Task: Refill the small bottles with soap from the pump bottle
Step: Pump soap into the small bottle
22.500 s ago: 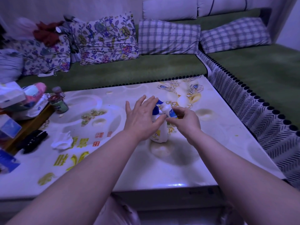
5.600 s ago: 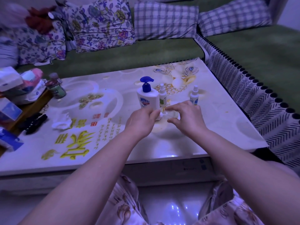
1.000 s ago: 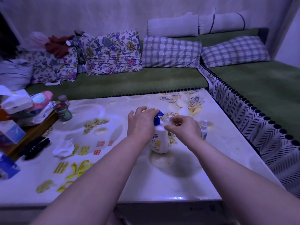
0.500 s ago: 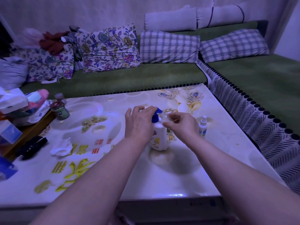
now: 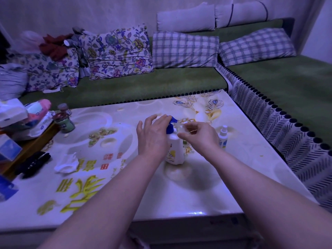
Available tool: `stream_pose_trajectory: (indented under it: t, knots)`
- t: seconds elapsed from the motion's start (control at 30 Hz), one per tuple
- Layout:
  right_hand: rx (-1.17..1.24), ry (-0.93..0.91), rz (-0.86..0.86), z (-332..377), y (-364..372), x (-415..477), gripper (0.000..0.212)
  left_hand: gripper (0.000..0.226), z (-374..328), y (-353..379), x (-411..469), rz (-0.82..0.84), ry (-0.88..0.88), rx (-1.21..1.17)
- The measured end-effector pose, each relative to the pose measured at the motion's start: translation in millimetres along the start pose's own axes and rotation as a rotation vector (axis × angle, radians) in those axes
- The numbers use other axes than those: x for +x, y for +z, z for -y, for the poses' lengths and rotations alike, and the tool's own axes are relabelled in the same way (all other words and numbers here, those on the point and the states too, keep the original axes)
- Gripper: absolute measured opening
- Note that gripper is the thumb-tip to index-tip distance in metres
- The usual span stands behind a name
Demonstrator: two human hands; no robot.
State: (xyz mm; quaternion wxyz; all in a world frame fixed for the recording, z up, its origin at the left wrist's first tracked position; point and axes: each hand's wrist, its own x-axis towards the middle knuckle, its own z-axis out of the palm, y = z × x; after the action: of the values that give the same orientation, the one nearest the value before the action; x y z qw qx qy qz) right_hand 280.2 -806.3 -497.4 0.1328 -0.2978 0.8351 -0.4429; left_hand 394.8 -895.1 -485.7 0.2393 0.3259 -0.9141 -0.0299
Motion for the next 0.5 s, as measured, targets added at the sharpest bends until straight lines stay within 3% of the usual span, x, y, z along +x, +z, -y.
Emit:
stream_pose_trajectory:
  t: [0.5]
  knots:
    - [-0.007,0.01,-0.009,5.7,2.3,-3.4,0.031,0.066,-0.3,-8.6,4.6,0.084,0.017,0.029]
